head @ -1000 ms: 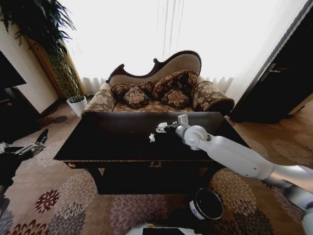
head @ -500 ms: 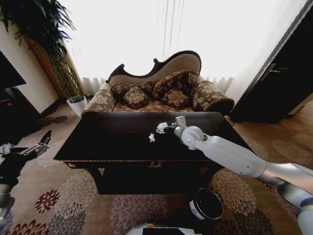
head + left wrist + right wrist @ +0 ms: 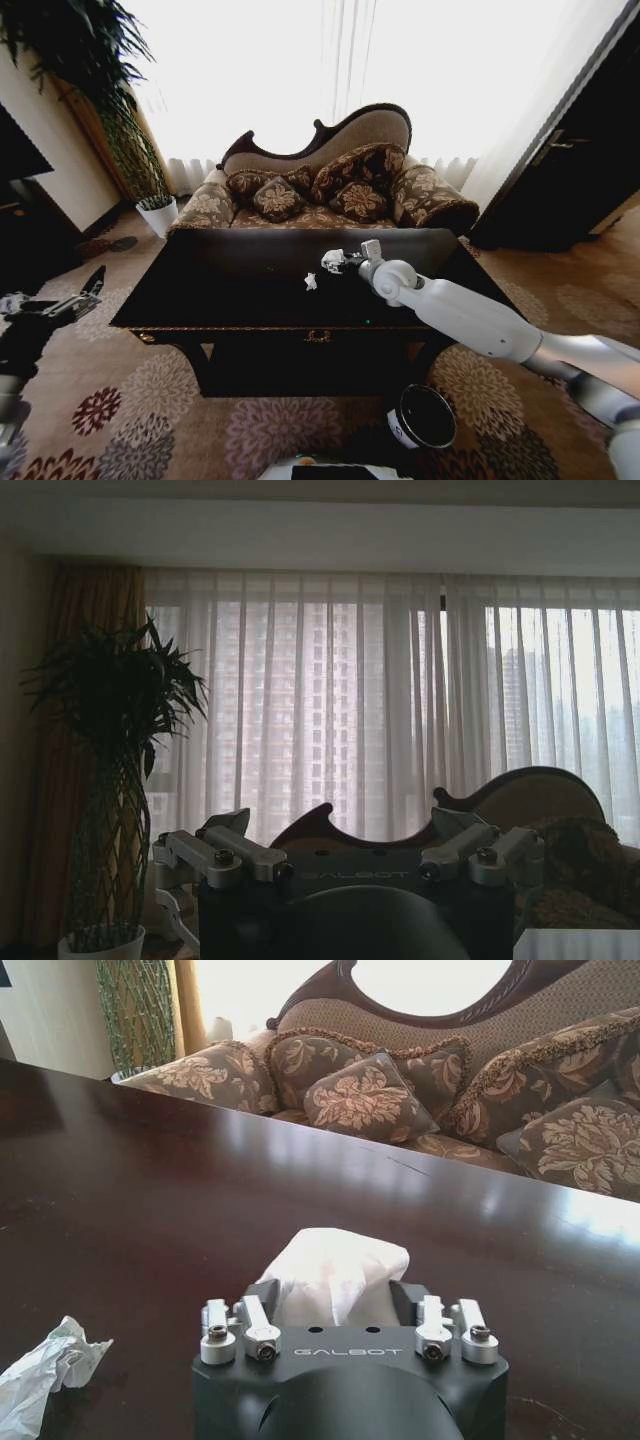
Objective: Move to the front of the table and place the trash on the table into the trash bin.
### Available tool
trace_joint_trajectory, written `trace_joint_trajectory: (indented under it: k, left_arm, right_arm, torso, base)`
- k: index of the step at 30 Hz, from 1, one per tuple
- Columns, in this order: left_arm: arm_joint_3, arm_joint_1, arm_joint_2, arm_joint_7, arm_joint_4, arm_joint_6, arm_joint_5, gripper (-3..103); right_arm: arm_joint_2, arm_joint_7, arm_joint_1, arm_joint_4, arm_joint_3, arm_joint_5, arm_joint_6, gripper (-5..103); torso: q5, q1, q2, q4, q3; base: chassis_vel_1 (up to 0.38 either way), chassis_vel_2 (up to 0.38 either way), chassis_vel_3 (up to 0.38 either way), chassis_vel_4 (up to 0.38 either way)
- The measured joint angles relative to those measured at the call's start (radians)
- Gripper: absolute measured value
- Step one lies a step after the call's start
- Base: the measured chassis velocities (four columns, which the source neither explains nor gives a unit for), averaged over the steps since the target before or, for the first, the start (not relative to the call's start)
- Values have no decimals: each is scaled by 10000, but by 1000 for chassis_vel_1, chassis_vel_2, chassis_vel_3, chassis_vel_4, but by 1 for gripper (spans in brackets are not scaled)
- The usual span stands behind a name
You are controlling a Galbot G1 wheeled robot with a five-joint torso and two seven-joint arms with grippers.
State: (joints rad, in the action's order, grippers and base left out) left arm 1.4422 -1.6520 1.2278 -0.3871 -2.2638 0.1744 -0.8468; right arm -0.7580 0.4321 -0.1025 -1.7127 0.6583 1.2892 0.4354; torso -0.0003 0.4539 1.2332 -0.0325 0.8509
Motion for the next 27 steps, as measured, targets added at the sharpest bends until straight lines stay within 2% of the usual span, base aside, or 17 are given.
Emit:
trace_joint_trajectory:
  k: [1,3,6,8,9,10,12,13,16,17,20,21,22,24,26,27]
  left_arm:
    - [0,1,-1,0,1,0,0,100]
    - [-1,0,0,1,3,-1,0,100]
    - [-9,4,-1,1,8,-5,3,100]
    - [-13,5,0,2,10,-7,7,100]
    - [-19,7,3,2,13,-11,14,100]
    - [-21,8,6,3,14,-12,17,100]
    - [-34,5,14,5,8,-15,22,100]
    - [-34,5,14,5,8,-15,22,100]
    - [-52,-20,29,6,-56,-16,22,100]
    - [-52,-20,29,6,-56,-16,22,100]
    - [-93,-21,47,6,-104,-17,23,100]
    - [-107,4,51,5,-129,-17,15,100]
    - [-107,4,51,5,-129,-17,15,100]
    - [-113,28,53,14,-134,-17,-5,100]
    - [-117,35,66,18,-134,-26,-30,100]
    - [-117,35,66,18,-134,-26,-30,100]
  right_arm:
    - [13,-11,-6,-11,-12,2,-2,57]
    - [24,-15,-12,-22,-21,4,-3,57]
    - [116,-54,-73,-165,-124,30,-14,40]
    - [154,-66,-99,-214,-162,37,-19,40]
    - [249,-102,-155,-324,-266,51,-30,30]
    - [296,-124,-182,-372,-318,57,-36,30]
    - [552,-208,-393,-684,-642,98,-87,19]
    - [552,-208,-393,-684,-642,98,-87,19]
    - [910,-252,-846,-1125,-1252,149,-116,3]
    - [910,-252,-846,-1125,-1252,149,-116,3]
    - [1272,-259,-1447,-1580,-1994,211,-123,1]
    - [1566,-259,-2062,-1952,-2590,255,-138,1]
    - [1566,-259,-2062,-1952,-2590,255,-138,1]
    - [1930,-288,-2985,-2432,-3420,296,-153,1]
    - [2441,-389,-4566,-3317,-5066,316,-198,1]
    - [2441,-389,-4566,-3317,-5066,316,-198,1]
  torso:
    - [1,0,0,1,0]
    - [0,0,0,1,0]
    - [0,0,0,1,0]
    - [0,0,0,1,0]
    - [1,0,0,1,0]
    - [0,0,0,1,0]
    - [0,0,0,1,0]
    - [0,0,0,1,0]
    - [1,0,0,1,0]
    - [1,0,0,1,0]
    - [1,0,0,0,0]
    - [0,0,0,3,0]
    - [0,0,0,3,0]
    - [5,0,-1,2,0]
    - [1,0,0,-3,-1]
    - [1,0,0,-3,-1]
  base:
    - [0,0,0,0]
    - [0,0,0,0]
    - [0,0,0,0]
    - [0,0,0,0]
    - [0,0,0,0]
    - [0,0,0,0]
    - [0,0,0,0]
    - [0,0,0,0]
    - [0,0,0,0]
    - [0,0,0,0]
    - [0,0,0,0]
    - [0,0,0,0]
    - [0,0,0,0]
    - [0,0,0,0]
    - [0,0,0,0]
    - [0,0,0,0]
